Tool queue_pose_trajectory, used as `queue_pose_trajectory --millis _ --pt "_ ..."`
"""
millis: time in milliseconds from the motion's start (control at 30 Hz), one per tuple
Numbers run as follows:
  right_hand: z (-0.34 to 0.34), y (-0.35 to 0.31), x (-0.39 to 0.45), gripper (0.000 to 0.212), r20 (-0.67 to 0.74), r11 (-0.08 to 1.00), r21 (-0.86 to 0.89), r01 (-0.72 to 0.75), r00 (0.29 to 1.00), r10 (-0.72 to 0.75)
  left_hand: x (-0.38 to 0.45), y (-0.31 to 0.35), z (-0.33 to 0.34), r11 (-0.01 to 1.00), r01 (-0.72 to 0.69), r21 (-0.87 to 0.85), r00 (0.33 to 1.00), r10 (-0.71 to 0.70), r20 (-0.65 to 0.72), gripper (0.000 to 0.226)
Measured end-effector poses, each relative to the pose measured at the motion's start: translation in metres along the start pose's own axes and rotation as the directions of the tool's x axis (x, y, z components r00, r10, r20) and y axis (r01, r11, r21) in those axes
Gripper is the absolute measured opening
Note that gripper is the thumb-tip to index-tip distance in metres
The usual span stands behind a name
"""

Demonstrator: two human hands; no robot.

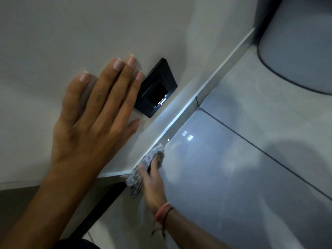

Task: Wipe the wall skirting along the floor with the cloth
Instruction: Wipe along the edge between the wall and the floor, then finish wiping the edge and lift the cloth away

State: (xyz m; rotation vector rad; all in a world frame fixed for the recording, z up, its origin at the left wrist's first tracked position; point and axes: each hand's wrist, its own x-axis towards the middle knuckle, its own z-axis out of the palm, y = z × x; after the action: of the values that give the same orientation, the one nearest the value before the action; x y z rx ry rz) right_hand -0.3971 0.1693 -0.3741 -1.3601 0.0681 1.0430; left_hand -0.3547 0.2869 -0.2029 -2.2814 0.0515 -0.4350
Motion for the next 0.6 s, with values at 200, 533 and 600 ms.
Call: queue_pose_trajectory --millis 200,533,600 --pt "-0.079 -0.079 0.091 0.069 -0.319 0.986 0.066 0.156 0.939 -0.127 0.0 -0.003 -0.007 1.0 -0.011 -0.017 0.999 0.01 -0.039 0.074" --pt "-0.178 -0.222 0.032 0.045 -0.211 0.83 0.557 0.031 0.972 0.105 0.131 0.029 -0.061 0.609 0.203 -0.767 0.932 -0.361 -0.039 0.016" --pt "-0.202 -0.275 -0.009 0.043 -0.124 0.821 0.571 -0.009 0.988 0.097 0.168 0.038 -0.087 0.26 0.478 -0.839 0.838 -0.422 0.346 0.02"
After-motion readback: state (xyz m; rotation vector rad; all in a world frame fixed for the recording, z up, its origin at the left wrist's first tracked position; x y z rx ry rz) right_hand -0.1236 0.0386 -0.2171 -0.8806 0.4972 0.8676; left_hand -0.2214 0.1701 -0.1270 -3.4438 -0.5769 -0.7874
